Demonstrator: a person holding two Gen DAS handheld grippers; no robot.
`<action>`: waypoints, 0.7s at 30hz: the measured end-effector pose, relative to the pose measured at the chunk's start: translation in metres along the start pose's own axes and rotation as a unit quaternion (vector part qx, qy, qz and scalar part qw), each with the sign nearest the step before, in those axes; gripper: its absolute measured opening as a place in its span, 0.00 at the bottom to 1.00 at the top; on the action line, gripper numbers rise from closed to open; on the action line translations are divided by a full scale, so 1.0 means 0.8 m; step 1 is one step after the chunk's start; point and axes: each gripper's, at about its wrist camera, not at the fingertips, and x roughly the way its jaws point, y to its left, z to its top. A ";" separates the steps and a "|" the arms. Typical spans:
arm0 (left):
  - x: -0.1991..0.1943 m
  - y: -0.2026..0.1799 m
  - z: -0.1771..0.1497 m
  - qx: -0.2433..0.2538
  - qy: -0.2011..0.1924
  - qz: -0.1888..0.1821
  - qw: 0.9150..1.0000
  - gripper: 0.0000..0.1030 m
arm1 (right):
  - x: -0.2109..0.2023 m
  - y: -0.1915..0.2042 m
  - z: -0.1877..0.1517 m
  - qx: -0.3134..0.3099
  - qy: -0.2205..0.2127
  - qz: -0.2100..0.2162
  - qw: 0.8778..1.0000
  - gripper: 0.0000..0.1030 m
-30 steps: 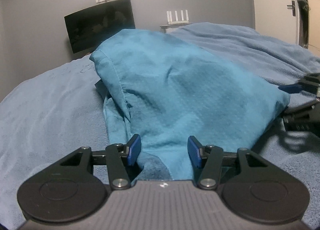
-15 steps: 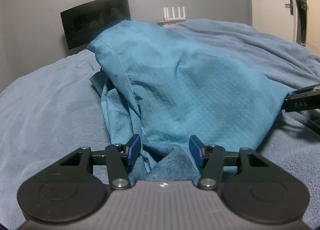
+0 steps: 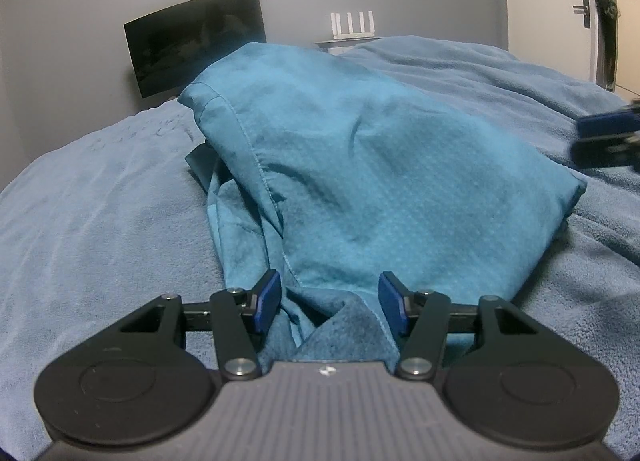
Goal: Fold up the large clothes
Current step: 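Hold the jacket hem with the left gripper while the right gripper presses the bundle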
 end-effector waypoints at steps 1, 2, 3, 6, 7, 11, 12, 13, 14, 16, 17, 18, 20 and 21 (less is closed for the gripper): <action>0.000 0.001 0.000 0.000 0.000 0.000 1.000 0.52 | 0.010 0.003 -0.001 -0.011 0.003 -0.003 1.000 0.39; 0.001 0.001 0.000 0.000 0.001 0.000 1.000 0.52 | 0.024 0.003 -0.005 -0.017 0.012 -0.008 1.000 0.28; 0.001 0.001 0.000 0.001 0.001 -0.001 1.000 0.52 | 0.038 0.002 -0.010 -0.022 0.027 -0.012 0.999 0.25; 0.004 0.003 -0.001 0.000 0.001 -0.004 1.000 0.54 | 0.063 -0.014 -0.021 -0.015 0.038 -0.049 0.998 0.25; 0.005 0.004 -0.001 -0.002 0.002 -0.005 1.000 0.55 | 0.066 -0.025 -0.021 0.002 0.038 -0.054 0.998 0.29; 0.008 0.007 -0.001 -0.007 0.004 -0.003 1.000 0.56 | 0.067 -0.040 -0.018 0.041 0.036 -0.053 0.997 0.39; 0.007 0.007 -0.001 -0.008 0.003 -0.001 1.000 0.56 | 0.061 -0.033 -0.017 0.033 0.022 -0.052 0.998 0.34; 0.005 0.006 0.000 -0.008 0.000 0.000 1.000 0.56 | 0.056 -0.025 -0.014 0.022 0.006 -0.041 0.999 0.31; 0.002 0.004 0.001 -0.006 -0.006 0.003 1.000 0.56 | 0.054 -0.014 -0.012 0.007 -0.006 -0.023 1.000 0.31; -0.003 -0.001 0.002 0.005 -0.019 0.009 1.000 0.56 | 0.061 0.003 -0.015 -0.031 0.009 -0.023 0.999 0.28; -0.005 -0.004 0.003 0.009 -0.022 0.009 1.000 0.56 | 0.073 0.003 -0.016 -0.028 0.030 -0.029 0.999 0.28; -0.005 -0.006 0.003 0.010 -0.020 0.009 1.000 0.56 | 0.080 -0.002 -0.012 -0.004 0.038 -0.028 0.999 0.29; -0.003 -0.006 0.002 0.006 -0.012 0.007 1.000 0.56 | 0.083 -0.008 0.003 0.029 0.026 -0.021 0.999 0.29; 0.000 -0.005 0.001 0.004 -0.005 0.005 1.000 0.56 | 0.087 -0.007 0.014 0.036 0.018 -0.015 0.999 0.29</action>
